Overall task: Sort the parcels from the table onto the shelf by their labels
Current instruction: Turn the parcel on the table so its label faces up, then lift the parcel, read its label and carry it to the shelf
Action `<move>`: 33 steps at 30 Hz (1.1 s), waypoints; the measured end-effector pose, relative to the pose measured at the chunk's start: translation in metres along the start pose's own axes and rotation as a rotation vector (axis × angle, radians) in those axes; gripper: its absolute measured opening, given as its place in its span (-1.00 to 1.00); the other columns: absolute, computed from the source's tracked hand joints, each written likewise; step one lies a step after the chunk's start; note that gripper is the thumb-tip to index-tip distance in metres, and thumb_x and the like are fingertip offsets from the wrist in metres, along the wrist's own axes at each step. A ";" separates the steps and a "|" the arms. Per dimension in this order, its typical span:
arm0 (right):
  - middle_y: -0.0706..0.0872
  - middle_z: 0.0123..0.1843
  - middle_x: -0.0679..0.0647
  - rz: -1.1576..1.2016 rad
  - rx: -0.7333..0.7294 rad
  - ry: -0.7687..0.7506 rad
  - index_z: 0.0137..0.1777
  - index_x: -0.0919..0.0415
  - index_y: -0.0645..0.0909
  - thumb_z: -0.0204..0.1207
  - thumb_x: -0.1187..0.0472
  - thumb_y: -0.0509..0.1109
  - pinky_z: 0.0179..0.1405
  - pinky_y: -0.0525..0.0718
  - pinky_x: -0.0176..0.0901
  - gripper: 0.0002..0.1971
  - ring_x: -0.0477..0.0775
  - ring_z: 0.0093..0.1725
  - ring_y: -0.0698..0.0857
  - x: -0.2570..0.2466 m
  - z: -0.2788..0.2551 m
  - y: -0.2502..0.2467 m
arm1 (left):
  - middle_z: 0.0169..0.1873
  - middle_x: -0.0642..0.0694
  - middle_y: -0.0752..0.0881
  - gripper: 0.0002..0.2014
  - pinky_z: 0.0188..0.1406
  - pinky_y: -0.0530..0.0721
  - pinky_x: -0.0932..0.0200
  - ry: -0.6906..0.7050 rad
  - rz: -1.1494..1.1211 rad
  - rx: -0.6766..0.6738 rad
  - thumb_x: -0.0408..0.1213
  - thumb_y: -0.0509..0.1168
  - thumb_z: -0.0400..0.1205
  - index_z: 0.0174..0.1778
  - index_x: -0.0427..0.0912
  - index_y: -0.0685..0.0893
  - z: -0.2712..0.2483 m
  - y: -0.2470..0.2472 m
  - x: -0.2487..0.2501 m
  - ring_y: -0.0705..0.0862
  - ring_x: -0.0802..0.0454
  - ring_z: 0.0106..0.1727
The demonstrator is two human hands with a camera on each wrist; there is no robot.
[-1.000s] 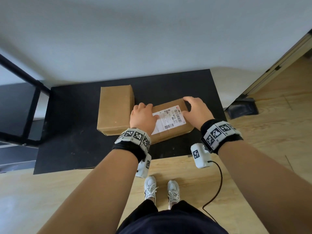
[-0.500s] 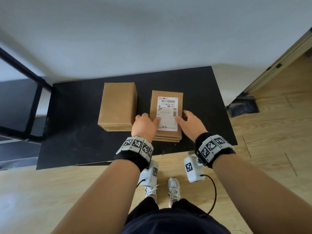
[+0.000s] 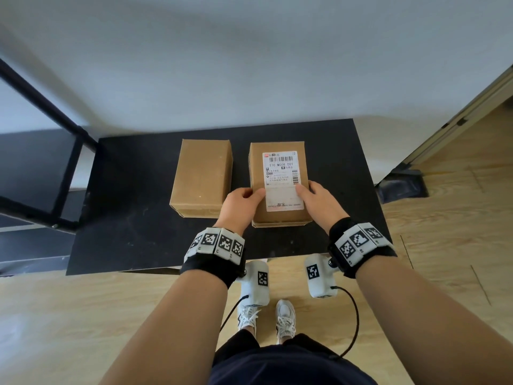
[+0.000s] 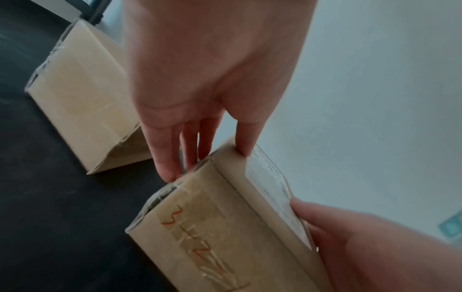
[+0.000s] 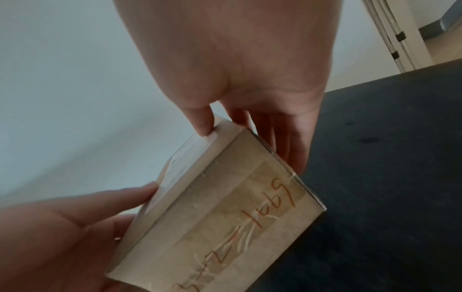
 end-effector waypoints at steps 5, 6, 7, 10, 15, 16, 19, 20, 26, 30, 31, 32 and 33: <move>0.74 0.20 -0.06 0.189 -0.006 -0.144 0.08 -0.21 0.57 0.76 -0.03 0.05 0.26 0.66 0.00 -0.77 -0.03 0.21 0.70 -0.049 -0.026 -0.025 | 0.36 -0.07 0.74 -0.39 0.33 0.71 0.04 0.084 -0.218 0.062 -0.01 0.43 0.62 0.58 -0.15 0.55 -0.021 -0.039 0.041 0.72 0.00 0.29; 0.75 0.15 -0.10 0.211 -0.006 -0.171 0.01 -0.24 0.56 0.76 -0.03 0.05 0.23 0.68 -0.03 -0.76 -0.07 0.18 0.72 -0.059 -0.032 -0.030 | 0.33 -0.06 0.75 -0.40 0.21 0.74 0.16 0.105 -0.244 0.064 -0.02 0.44 0.61 0.56 -0.15 0.56 -0.026 -0.046 0.050 0.74 0.06 0.21; 0.76 0.12 -0.12 0.225 -0.002 -0.195 -0.01 -0.25 0.57 0.77 -0.02 0.05 0.20 0.70 -0.05 -0.75 -0.10 0.16 0.74 -0.069 -0.037 -0.034 | 0.30 -0.05 0.77 -0.42 0.07 0.73 0.27 0.124 -0.270 0.059 -0.04 0.45 0.61 0.54 -0.16 0.58 -0.031 -0.052 0.058 0.75 0.13 0.13; 0.78 0.16 -0.11 0.235 0.008 -0.273 0.07 -0.27 0.58 0.77 -0.02 0.06 0.18 0.73 -0.08 -0.75 -0.12 0.15 0.76 -0.098 -0.051 -0.044 | 0.20 0.00 0.82 -0.46 0.01 0.73 0.30 0.185 -0.329 0.054 -0.05 0.46 0.60 0.50 -0.14 0.64 -0.047 -0.071 0.082 0.79 0.17 0.10; 0.78 0.19 -0.15 0.240 0.022 -0.401 0.31 -0.18 0.57 0.76 -0.02 0.08 -0.02 0.75 -0.32 -0.73 -0.25 0.07 0.78 -0.142 -0.077 -0.061 | 0.10 0.07 0.88 -0.61 0.25 0.76 0.10 0.327 -0.388 0.070 -0.10 0.44 0.63 0.38 -0.05 0.73 -0.079 -0.104 0.120 0.83 0.13 0.15; 0.78 0.21 -0.14 0.246 0.029 -0.421 0.39 -0.13 0.55 0.76 -0.02 0.09 0.02 0.74 -0.28 -0.69 -0.22 0.10 0.78 -0.150 -0.083 -0.065 | 0.11 0.07 0.88 -0.61 0.27 0.75 0.08 0.353 -0.392 0.074 -0.09 0.44 0.62 0.38 -0.04 0.73 -0.086 -0.110 0.127 0.83 0.13 0.16; 0.77 0.26 -0.09 0.275 0.049 -0.489 0.49 -0.07 0.52 0.74 -0.02 0.12 0.18 0.74 -0.07 -0.63 -0.11 0.19 0.77 -0.171 -0.095 -0.078 | 0.14 0.07 0.87 -0.60 0.29 0.75 0.05 0.430 -0.407 0.081 -0.09 0.43 0.63 0.40 -0.03 0.73 -0.103 -0.126 0.147 0.84 0.10 0.17; 0.77 0.26 -0.09 0.285 0.054 -0.507 0.48 -0.07 0.52 0.74 -0.02 0.13 0.21 0.73 -0.02 -0.63 -0.10 0.20 0.76 -0.178 -0.099 -0.081 | 0.14 0.06 0.87 -0.62 0.27 0.76 0.02 0.455 -0.409 0.079 -0.10 0.43 0.63 0.39 -0.03 0.74 -0.108 -0.129 0.153 0.85 0.08 0.15; 0.79 0.22 -0.16 0.304 0.087 -0.577 0.37 -0.12 0.60 0.72 -0.01 0.16 0.19 0.71 -0.03 -0.69 -0.15 0.19 0.76 -0.203 -0.116 -0.093 | 0.13 0.03 0.88 -0.62 0.33 0.74 -0.09 0.542 -0.444 0.094 -0.11 0.44 0.62 0.37 -0.04 0.76 -0.123 -0.143 0.173 0.84 0.04 0.20; 0.81 0.17 -0.20 0.313 0.094 -0.609 0.28 -0.18 0.63 0.75 0.07 0.13 0.04 0.68 -0.21 -0.73 -0.20 0.15 0.77 -0.211 -0.125 -0.099 | 0.16 0.01 0.87 -0.60 0.35 0.72 -0.08 0.582 -0.446 0.091 -0.12 0.46 0.60 0.38 -0.05 0.75 -0.129 -0.146 0.180 0.82 0.04 0.23; 0.82 0.15 -0.21 0.321 0.098 -0.616 0.24 -0.20 0.63 0.75 0.08 0.14 0.03 0.68 -0.21 -0.74 -0.20 0.13 0.77 -0.212 -0.126 -0.101 | 0.16 0.00 0.87 -0.59 0.36 0.71 -0.08 0.594 -0.452 0.088 -0.14 0.47 0.60 0.38 -0.06 0.75 -0.130 -0.146 0.181 0.83 0.03 0.23; 0.83 0.12 -0.22 0.335 0.104 -0.620 0.21 -0.22 0.64 0.74 0.10 0.16 0.01 0.68 -0.20 -0.74 -0.20 0.12 0.78 -0.213 -0.128 -0.103 | 0.16 -0.02 0.87 -0.59 0.37 0.71 -0.09 0.604 -0.458 0.080 -0.16 0.48 0.59 0.38 -0.07 0.75 -0.131 -0.147 0.182 0.83 0.01 0.23; 0.83 0.11 -0.22 0.348 0.111 -0.625 0.20 -0.22 0.64 0.74 0.12 0.17 0.01 0.67 -0.19 -0.74 -0.19 0.12 0.78 -0.213 -0.129 -0.106 | 0.16 -0.03 0.87 -0.57 0.38 0.69 -0.10 0.614 -0.462 0.071 -0.17 0.50 0.57 0.39 -0.08 0.74 -0.133 -0.147 0.183 0.83 0.00 0.23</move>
Point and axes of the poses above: each hand's wrist, its own z-axis towards the middle knuckle, its own y-axis out of the palm, x = y × z, the point moved 10 cm from there along z, towards the middle knuckle
